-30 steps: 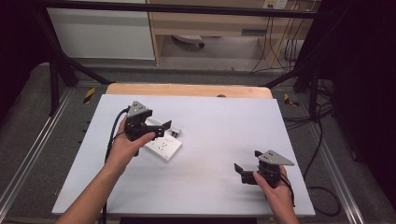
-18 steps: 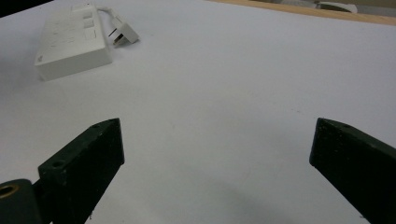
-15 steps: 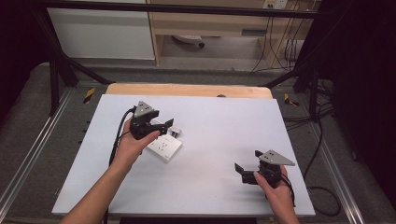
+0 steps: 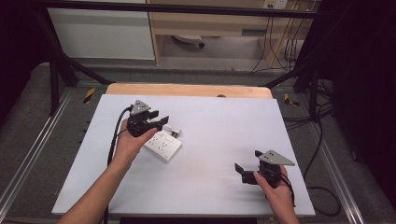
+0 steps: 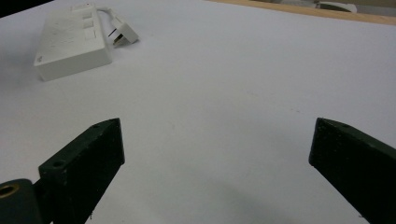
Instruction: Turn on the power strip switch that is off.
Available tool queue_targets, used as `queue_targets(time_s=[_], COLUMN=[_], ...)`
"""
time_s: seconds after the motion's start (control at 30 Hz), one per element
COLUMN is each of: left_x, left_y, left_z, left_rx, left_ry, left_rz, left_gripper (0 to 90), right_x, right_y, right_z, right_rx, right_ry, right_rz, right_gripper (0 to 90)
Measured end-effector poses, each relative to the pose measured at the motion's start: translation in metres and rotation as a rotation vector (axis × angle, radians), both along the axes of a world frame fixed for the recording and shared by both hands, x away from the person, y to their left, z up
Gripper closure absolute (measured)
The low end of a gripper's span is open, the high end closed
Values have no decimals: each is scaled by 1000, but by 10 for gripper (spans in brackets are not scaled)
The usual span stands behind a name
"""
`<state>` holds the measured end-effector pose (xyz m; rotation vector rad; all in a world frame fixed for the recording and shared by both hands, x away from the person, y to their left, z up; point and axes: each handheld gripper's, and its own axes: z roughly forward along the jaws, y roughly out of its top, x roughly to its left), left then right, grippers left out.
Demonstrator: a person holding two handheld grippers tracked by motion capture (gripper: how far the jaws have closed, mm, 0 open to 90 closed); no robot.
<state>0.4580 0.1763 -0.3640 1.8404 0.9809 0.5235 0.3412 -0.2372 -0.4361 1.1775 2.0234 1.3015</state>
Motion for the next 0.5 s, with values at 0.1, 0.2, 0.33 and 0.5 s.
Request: queue_targets(time_s=[0.1,0.2,0.33,0.5], left_x=[0,1,2,3], left_y=[-1,-2,-3,-4], left_z=[-2,-4,-7,-13], left_rx=[8,19,27,32], left_ry=[9,16,23,33], left_rz=[-13,-22,-16,-20], left_gripper=[520,536,571,611], right_x=[0,0,0,0], right_y=[0,0,0,0], right_z=[0,0,0,0], right_rx=[1,2,0,2], right_ry=[0,0,-1,-1], right_rz=[0,0,1,0], right_gripper=[36,37,37,37])
